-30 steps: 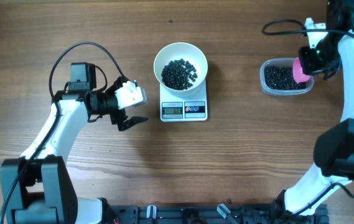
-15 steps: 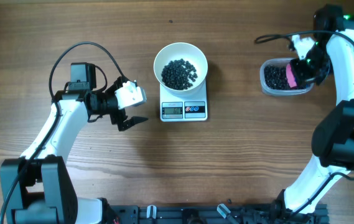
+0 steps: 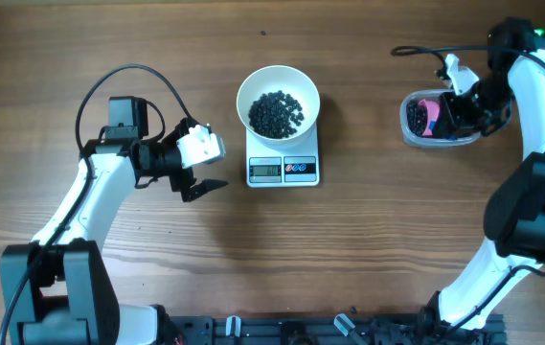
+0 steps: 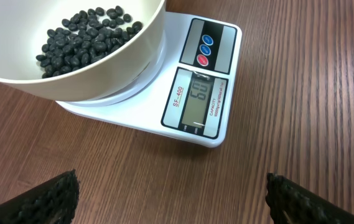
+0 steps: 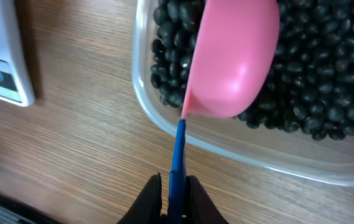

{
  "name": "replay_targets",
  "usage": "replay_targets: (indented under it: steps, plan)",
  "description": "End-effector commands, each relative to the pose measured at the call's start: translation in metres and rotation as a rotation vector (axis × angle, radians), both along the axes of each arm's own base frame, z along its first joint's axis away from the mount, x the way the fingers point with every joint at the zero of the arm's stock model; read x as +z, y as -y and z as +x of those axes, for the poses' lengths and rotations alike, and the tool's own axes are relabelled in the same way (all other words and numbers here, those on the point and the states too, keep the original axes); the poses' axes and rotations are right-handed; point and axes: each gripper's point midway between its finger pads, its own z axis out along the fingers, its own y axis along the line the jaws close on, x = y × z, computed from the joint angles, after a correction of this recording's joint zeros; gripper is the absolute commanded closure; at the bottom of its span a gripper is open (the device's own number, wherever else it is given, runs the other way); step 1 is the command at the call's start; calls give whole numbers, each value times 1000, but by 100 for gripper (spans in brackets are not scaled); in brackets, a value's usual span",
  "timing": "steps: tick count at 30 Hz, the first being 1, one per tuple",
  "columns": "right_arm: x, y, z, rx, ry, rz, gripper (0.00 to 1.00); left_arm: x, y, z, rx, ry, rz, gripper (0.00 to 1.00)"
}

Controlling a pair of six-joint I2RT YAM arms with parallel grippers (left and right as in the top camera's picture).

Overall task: Scoop item into bowl and weigh 150g on scale
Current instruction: 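Scoop more black beans from the tub with the right gripper, then move the scoop over the bowl and pour the beans in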

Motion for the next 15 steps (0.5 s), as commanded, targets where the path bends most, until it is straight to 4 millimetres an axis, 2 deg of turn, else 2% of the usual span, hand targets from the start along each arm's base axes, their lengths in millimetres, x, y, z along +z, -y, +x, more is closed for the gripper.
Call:
replay_targets:
  steps: [1, 5, 9, 11, 15]
  plan:
    - [4, -1, 3, -24, 44, 180, 96, 8, 1, -1, -15, 31, -17, 0]
    - [12, 40, 0, -155, 103, 272, 96, 8, 1, -1, -15, 31, -17, 0]
    - [27, 62, -4, -229, 184, 399, 96, 8, 1, -1, -15, 32, -16, 0]
    - [33, 64, -7, -233, 207, 445, 96, 8, 1, -1, -14, 31, -16, 0]
    - [47, 53, -4, -228, 248, 541, 96, 8, 1, -1, -15, 32, -16, 0]
